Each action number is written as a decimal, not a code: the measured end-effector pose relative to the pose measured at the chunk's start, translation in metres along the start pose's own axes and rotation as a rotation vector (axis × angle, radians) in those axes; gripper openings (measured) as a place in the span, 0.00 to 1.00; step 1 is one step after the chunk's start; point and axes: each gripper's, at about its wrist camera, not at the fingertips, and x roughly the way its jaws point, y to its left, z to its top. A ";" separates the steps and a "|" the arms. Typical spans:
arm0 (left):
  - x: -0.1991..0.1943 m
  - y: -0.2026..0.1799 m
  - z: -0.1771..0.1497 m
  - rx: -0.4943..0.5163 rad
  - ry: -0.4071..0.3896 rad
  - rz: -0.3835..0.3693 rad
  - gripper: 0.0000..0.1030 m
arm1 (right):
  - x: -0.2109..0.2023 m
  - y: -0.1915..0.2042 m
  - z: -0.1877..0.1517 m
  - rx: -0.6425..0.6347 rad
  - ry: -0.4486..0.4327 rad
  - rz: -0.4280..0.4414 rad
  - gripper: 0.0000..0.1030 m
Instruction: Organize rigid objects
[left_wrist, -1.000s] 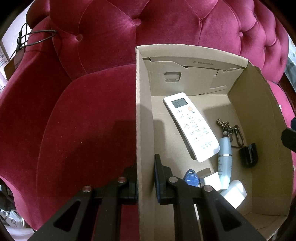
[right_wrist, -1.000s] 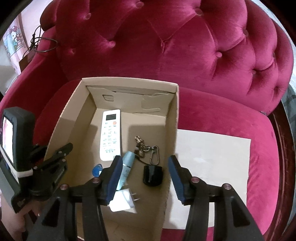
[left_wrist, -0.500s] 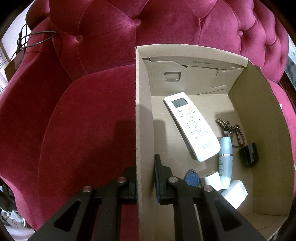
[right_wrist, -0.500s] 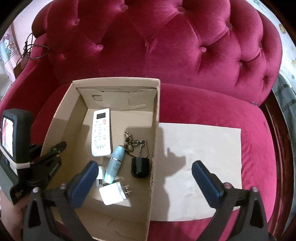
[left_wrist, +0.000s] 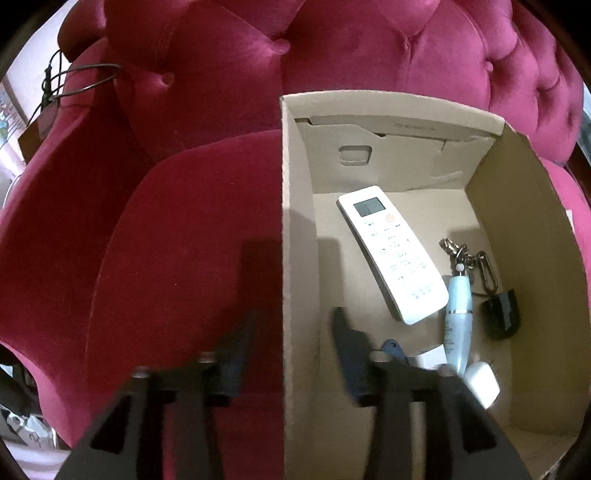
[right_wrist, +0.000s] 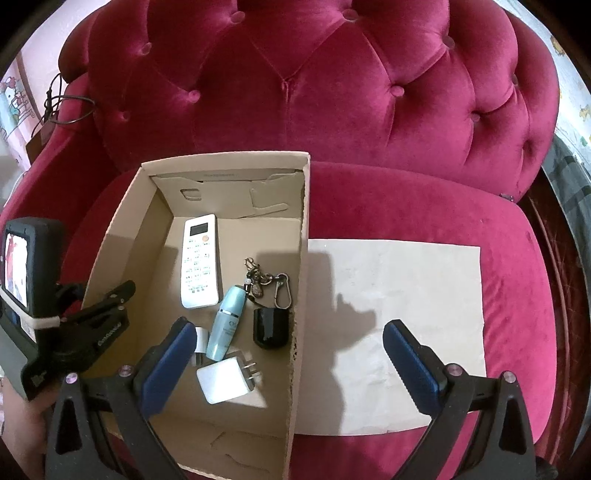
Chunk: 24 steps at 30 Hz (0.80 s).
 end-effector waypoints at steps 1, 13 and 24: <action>-0.001 0.000 0.000 -0.001 -0.001 0.003 0.65 | -0.001 -0.001 -0.001 -0.002 -0.002 0.001 1.00; -0.021 -0.007 -0.006 0.008 -0.009 0.022 1.00 | -0.017 -0.014 -0.006 -0.004 -0.027 0.010 1.00; -0.077 -0.032 -0.006 0.033 -0.071 0.011 1.00 | -0.053 -0.031 -0.017 0.015 -0.069 0.023 1.00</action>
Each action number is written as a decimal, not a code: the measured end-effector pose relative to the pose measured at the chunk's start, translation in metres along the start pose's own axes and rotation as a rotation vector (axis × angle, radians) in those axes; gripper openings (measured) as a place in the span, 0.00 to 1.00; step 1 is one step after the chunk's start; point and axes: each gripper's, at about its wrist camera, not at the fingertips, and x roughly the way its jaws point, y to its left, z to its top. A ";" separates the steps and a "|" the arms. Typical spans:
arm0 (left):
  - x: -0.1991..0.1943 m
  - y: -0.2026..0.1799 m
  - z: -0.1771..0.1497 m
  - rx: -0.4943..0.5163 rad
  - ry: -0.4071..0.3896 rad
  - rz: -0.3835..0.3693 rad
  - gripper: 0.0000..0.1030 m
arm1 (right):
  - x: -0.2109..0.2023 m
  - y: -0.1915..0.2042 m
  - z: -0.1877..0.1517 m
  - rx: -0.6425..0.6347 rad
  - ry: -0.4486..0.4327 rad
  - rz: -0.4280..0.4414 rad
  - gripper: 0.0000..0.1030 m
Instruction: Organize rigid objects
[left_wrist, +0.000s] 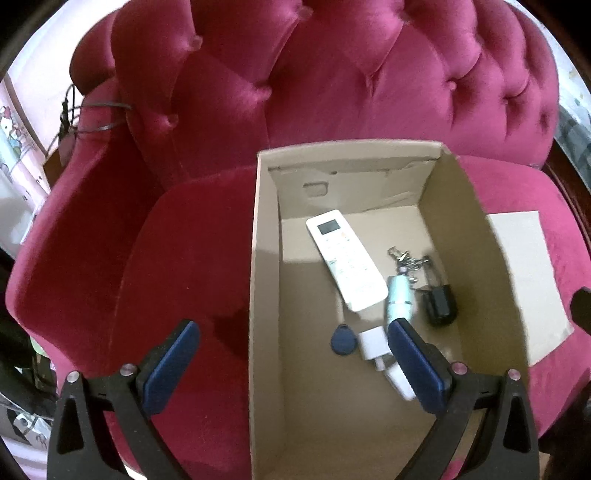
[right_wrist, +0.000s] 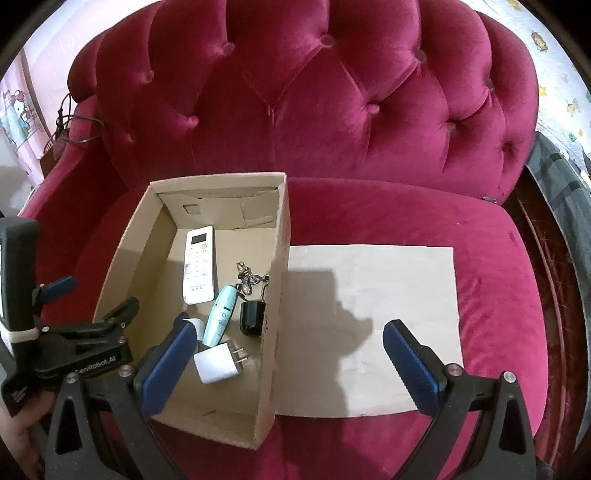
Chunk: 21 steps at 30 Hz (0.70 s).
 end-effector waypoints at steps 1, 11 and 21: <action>-0.005 -0.001 0.001 -0.003 -0.006 -0.002 1.00 | -0.003 -0.001 -0.001 0.000 -0.004 0.000 1.00; -0.078 -0.018 -0.013 -0.023 -0.067 -0.004 1.00 | -0.059 -0.016 -0.013 -0.001 -0.072 0.009 1.00; -0.130 -0.039 -0.039 -0.016 -0.102 0.003 1.00 | -0.112 -0.030 -0.035 -0.012 -0.139 -0.005 1.00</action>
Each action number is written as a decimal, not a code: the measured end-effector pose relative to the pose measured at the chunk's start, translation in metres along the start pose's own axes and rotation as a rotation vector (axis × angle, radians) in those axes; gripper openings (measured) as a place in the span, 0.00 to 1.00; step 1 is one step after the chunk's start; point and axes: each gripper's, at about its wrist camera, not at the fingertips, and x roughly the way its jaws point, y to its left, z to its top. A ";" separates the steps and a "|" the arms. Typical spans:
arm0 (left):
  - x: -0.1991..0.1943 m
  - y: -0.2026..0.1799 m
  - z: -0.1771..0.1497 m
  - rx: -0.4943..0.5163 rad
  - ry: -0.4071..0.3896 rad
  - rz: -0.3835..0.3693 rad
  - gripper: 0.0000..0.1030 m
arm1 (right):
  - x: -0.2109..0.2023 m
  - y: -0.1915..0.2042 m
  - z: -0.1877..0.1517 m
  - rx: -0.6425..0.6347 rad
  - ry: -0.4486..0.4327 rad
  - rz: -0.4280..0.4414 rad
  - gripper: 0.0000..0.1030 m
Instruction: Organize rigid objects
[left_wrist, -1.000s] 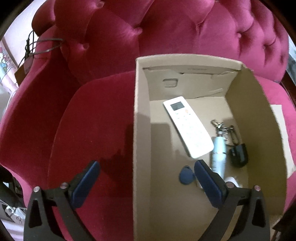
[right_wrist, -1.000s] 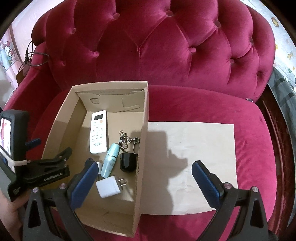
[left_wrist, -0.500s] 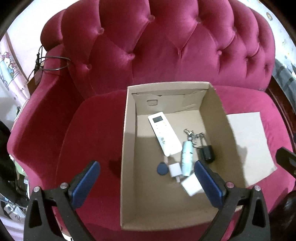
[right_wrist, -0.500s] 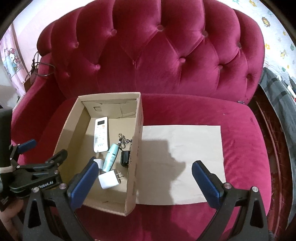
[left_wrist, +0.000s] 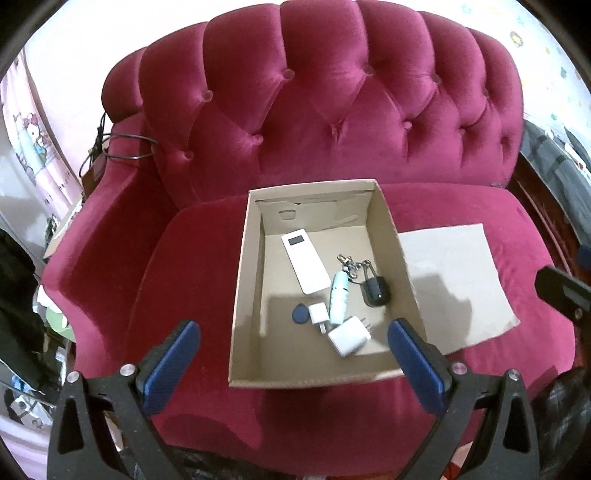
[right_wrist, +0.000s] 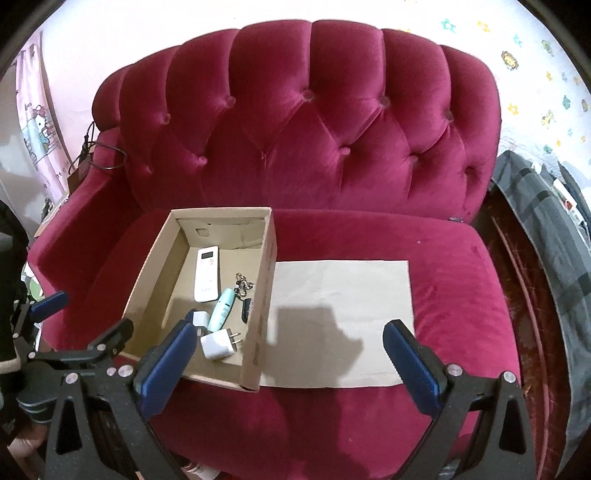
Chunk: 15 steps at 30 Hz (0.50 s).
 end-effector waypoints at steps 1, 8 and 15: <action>-0.006 -0.004 -0.002 0.007 -0.009 0.004 1.00 | -0.003 -0.001 -0.002 -0.004 -0.005 -0.005 1.00; -0.026 -0.023 -0.014 0.016 -0.042 -0.025 1.00 | -0.022 -0.014 -0.021 -0.016 -0.032 -0.039 1.00; -0.031 -0.036 -0.024 0.037 -0.041 -0.036 1.00 | -0.022 -0.024 -0.034 -0.004 -0.024 -0.039 1.00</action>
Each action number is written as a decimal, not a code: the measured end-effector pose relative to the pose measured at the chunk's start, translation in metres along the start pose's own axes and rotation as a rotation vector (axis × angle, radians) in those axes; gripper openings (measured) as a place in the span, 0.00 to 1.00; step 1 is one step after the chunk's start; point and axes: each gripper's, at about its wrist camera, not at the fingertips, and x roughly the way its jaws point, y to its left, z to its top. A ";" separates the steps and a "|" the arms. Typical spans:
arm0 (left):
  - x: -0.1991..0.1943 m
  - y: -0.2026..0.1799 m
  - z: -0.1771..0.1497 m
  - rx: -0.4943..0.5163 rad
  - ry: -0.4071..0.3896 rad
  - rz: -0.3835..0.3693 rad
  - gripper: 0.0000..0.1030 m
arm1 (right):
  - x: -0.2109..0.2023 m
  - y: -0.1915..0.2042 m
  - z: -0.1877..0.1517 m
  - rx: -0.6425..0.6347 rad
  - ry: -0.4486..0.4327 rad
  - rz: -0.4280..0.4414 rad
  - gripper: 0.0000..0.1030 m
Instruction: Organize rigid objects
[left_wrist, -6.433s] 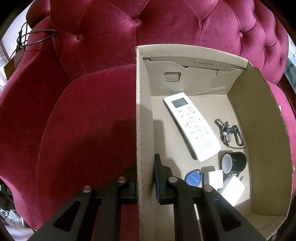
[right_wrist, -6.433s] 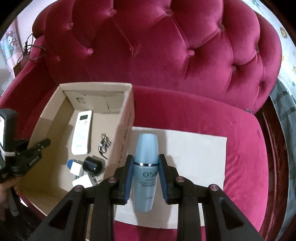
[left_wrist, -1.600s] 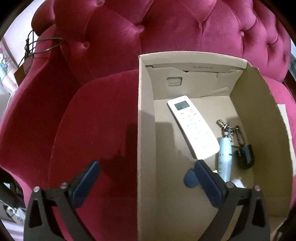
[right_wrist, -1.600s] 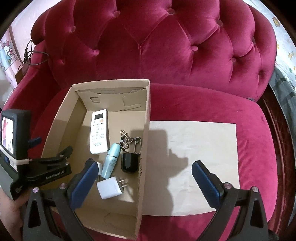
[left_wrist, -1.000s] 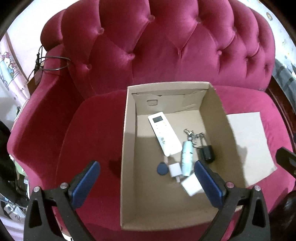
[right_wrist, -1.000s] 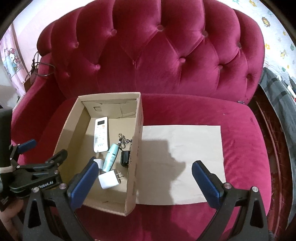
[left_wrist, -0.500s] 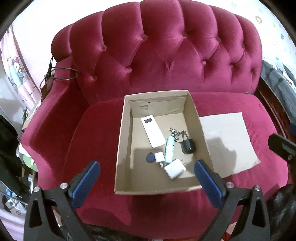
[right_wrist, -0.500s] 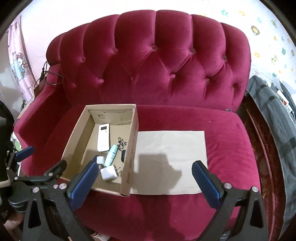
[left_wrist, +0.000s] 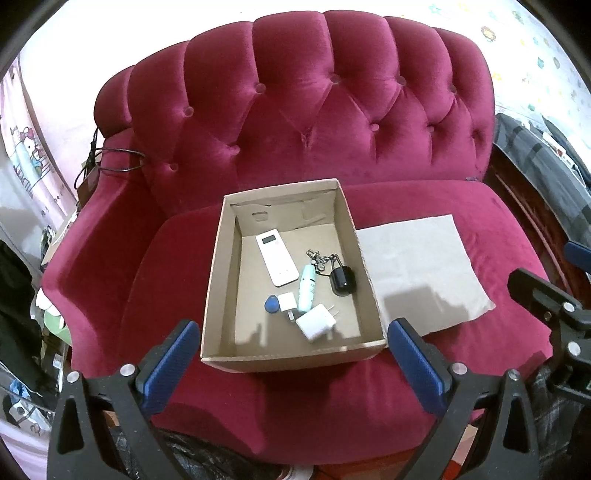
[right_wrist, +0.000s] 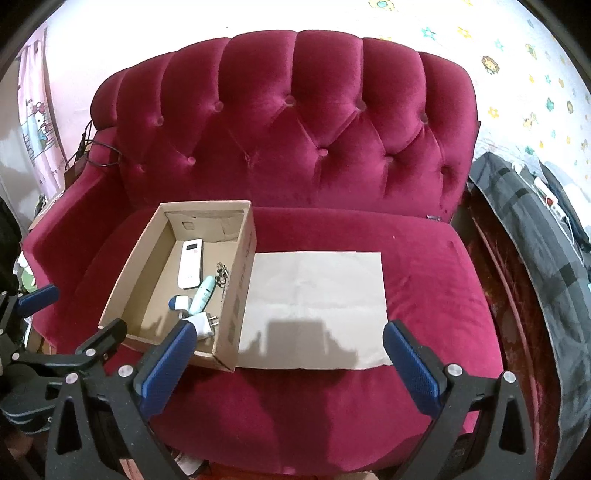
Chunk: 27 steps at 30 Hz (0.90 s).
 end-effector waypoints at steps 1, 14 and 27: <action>-0.001 0.000 -0.001 0.001 -0.001 0.001 1.00 | 0.001 -0.001 -0.001 0.004 0.004 0.002 1.00; -0.002 -0.003 -0.003 0.007 0.001 0.016 1.00 | 0.000 -0.006 -0.002 0.015 0.008 0.008 1.00; -0.003 0.000 -0.003 -0.007 0.001 0.027 1.00 | 0.002 -0.002 -0.004 0.018 0.007 0.012 1.00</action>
